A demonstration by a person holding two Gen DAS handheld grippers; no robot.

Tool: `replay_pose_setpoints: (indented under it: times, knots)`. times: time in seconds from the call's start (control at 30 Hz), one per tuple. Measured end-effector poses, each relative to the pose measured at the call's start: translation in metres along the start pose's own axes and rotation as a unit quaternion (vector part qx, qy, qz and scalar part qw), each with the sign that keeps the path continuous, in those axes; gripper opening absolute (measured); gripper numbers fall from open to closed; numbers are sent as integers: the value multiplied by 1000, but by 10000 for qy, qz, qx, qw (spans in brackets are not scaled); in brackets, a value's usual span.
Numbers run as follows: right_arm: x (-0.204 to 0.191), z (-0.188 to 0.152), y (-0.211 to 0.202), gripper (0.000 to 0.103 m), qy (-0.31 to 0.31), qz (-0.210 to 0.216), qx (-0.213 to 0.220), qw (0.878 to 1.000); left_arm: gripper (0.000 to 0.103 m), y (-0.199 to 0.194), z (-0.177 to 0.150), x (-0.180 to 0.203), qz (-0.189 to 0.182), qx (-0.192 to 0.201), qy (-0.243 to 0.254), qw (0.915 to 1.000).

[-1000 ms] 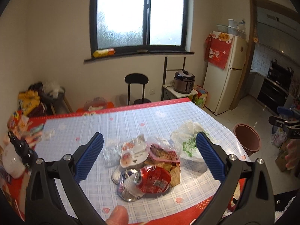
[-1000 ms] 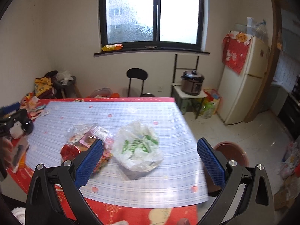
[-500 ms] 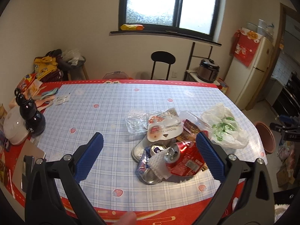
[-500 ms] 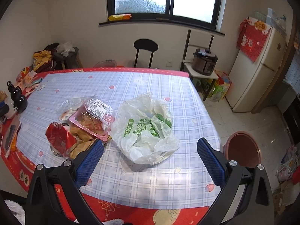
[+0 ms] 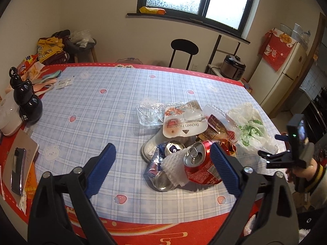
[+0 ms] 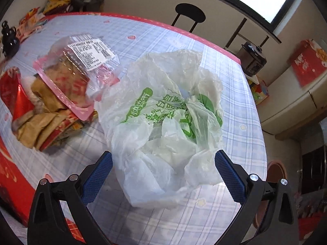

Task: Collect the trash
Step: 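Grasp the white plastic bag with the right gripper while the left gripper grasps the red can, then carry the white bag with the right gripper to the brown bin and release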

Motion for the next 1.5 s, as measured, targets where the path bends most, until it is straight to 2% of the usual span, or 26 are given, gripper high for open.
replay_pose_setpoints:
  times: [0.1, 0.17, 0.2, 0.23, 0.27, 0.33, 0.43, 0.6, 0.83, 1.03, 1.33, 1.5]
  knots:
    - [-1, 2, 28, 98, -71, 167, -288, 9994, 85, 5, -5, 5, -20, -63, 25, 10000]
    - [-1, 0, 37, 80, 87, 458, -363, 9983, 84, 6, -7, 10, -77, -82, 57, 9999]
    - [0, -1, 39, 64, 200, 584, -381, 9974, 84, 6, -8, 11, -95, -85, 81, 9999]
    - [2, -3, 39, 53, 347, 723, -408, 9959, 84, 6, -10, 13, -105, -87, 105, 9999]
    - [5, -6, 38, 48, 559, 858, -379, 9940, 84, 7, -10, 14, -109, -92, 122, 9998]
    - [8, -11, 33, 18, 875, 1095, -245, 9898, 82, 8, -12, 15, -124, -116, 112, 9998]
    - [14, -19, 17, 10, 1358, 1260, 55, 9827, 79, 10, -13, 18, -185, -163, 99, 9996]
    - [18, -24, -30, 7, 1845, 1428, 699, 9699, 72, 13, -18, 26, -307, -217, 217, 9991]
    - [21, -38, -77, 5, 2113, 1392, 1232, 9596, 59, 29, -32, 42, -501, -377, 499, 9968]
    - [17, -46, -97, 5, 2137, 1274, 1399, 9584, 47, 59, -44, 51, -435, -530, 805, 9944]
    - [12, -53, -128, 5, 2155, 1097, 1532, 9581, 44, 94, -45, 62, -426, -632, 1158, 9903]
    - [11, -55, -140, 5, 2181, 961, 1569, 9584, 35, 106, -45, 60, -462, -673, 1201, 9894]
Point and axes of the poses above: each gripper's, at about its wrist camera, not at the fingertips, and y roughly the way its jaws point, x to its right, z to its top, the point moved 5 cm from there along y, roughly the way its jaws point, and after that the axes turned 11 degrees about -y, right-handed, at the moved point
